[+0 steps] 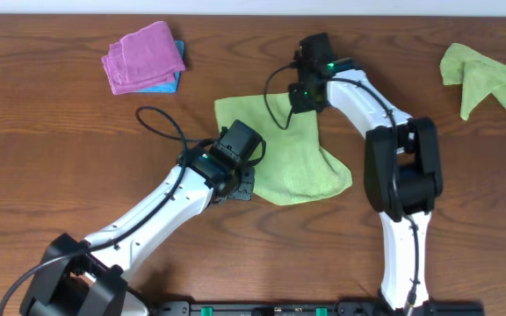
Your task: Fold the cloth
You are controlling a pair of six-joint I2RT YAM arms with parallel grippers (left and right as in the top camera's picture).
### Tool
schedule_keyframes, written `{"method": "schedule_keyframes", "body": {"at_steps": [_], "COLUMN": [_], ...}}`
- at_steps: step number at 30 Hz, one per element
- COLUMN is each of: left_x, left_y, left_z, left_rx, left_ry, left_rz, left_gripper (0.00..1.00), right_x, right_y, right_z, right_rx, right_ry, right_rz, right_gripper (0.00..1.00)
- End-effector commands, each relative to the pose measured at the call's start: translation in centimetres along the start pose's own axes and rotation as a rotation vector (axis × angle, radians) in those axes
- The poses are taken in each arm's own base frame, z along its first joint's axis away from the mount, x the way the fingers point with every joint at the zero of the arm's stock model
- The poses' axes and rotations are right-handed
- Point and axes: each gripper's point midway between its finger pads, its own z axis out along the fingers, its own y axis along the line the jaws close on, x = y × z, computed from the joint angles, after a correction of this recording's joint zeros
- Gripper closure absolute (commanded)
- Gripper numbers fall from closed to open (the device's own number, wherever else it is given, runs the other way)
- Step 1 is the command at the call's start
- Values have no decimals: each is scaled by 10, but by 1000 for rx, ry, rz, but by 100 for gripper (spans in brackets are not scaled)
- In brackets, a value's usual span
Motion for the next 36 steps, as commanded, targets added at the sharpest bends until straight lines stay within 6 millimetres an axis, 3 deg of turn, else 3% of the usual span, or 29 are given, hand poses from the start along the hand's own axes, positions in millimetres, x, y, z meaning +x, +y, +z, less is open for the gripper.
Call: {"method": "schedule_keyframes", "body": {"at_steps": [1,3,6,13,22,24,28,30,31,33,35,36], "left_x": [1,0,-5,-21,-20,-24,-32,-33,-33,-35,-37,-38], "left_y": [7,6,5,10,5,2,0,0,0,2,7,11], "left_z": [5,5,5,11,38,40,39,39,39,39,39,39], "left_rx": [-34,-33,-28,-32,29,46,59,60,60,58,55,52], "left_ry": [0,-4,-21,-69,-6,-20,-50,-54,-55,-57,-59,-61], "left_rz": [14,14,13,-2,-31,-32,-32,-33,-34,-42,-54,-64], "left_gripper": [94,94,95,95,94,95,94,92,86,62,49,36], "right_x": [19,22,23,14,-1,-8,-23,-31,-36,-43,-47,-48], "right_y": [-56,-70,-77,-77,-67,-65,-64,-63,-63,-62,-62,-64], "right_z": [13,12,12,13,9,4,-14,-26,-33,-48,-65,-73], "right_rx": [180,200,180,169,132,116,116,116,116,116,120,133], "right_ry": [59,66,69,33,-11,-21,-32,-36,-39,-42,-41,-37], "right_rz": [95,130,153,165,157,158,157,158,158,157,157,158], "right_gripper": [98,99,98,99,99,62,4,1,1,1,1,1]}}
